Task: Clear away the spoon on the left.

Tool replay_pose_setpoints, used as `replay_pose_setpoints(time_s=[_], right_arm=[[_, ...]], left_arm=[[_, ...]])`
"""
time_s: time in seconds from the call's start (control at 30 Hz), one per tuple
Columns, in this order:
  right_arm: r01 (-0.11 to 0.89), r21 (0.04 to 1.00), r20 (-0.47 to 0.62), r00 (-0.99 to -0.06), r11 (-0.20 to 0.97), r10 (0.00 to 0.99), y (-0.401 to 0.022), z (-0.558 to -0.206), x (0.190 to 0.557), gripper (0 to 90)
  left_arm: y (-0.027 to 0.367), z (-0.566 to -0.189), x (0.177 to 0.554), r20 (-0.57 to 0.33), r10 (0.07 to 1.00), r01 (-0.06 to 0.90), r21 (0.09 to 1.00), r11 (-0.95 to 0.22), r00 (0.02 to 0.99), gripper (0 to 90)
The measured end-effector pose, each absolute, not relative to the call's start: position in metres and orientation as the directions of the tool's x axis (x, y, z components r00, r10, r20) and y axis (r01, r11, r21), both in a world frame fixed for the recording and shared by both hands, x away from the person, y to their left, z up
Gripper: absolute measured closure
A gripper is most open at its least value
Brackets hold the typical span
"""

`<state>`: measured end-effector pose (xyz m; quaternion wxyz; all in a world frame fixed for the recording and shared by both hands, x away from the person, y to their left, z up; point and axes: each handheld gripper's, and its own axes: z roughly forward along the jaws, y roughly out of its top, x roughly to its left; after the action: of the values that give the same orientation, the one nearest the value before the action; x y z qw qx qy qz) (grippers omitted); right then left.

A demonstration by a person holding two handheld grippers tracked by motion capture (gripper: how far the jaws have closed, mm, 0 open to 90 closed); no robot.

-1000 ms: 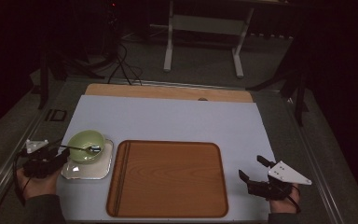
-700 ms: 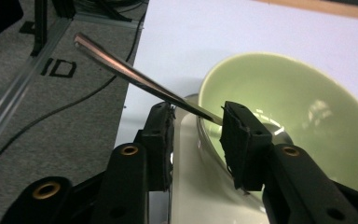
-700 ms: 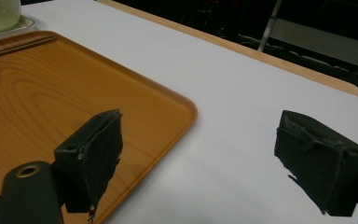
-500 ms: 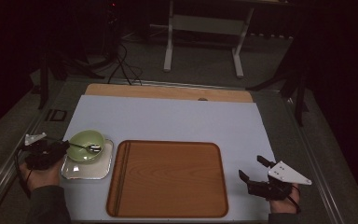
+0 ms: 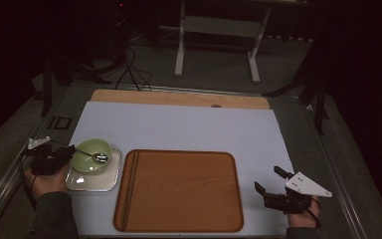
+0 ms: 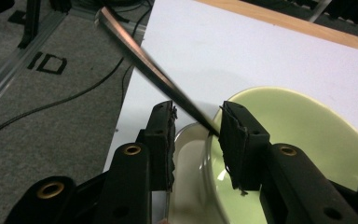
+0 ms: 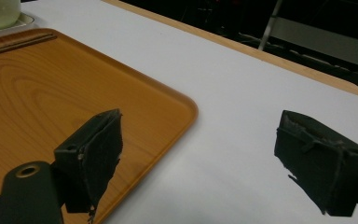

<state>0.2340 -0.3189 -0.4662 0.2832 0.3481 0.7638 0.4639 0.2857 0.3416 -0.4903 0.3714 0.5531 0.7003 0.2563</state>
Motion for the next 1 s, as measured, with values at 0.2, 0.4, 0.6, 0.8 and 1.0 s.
replay_pose_setpoints(time_s=[0.2,0.4,0.6,0.8,1.0], right_arm=[[0.271,0.904,-0.112,-0.597,0.332,0.794,-0.318,-0.466,0.234,14.5],[0.269,0.900,-0.120,-0.600,0.342,0.791,-0.317,-0.466,0.234,14.5],[0.269,0.902,-0.119,-0.599,0.339,0.792,-0.317,-0.466,0.234,14.5],[0.268,0.901,-0.121,-0.600,0.342,0.791,-0.317,-0.466,0.234,14.5],[0.269,0.901,-0.120,-0.600,0.340,0.791,-0.317,-0.466,0.233,14.5]], left_arm=[[0.342,-0.487,0.293,-0.228,0.967,0.586,0.770,0.252,-0.116,68.7],[0.341,-0.487,0.301,-0.228,0.967,0.595,0.764,0.251,-0.115,69.4],[0.341,-0.487,0.305,-0.231,0.967,0.597,0.763,0.247,-0.106,73.6],[0.333,-0.479,0.300,-0.245,0.969,0.569,0.790,0.226,-0.045,79.8],[0.317,-0.467,0.300,-0.249,0.968,0.537,0.821,0.193,0.034,86.1]])
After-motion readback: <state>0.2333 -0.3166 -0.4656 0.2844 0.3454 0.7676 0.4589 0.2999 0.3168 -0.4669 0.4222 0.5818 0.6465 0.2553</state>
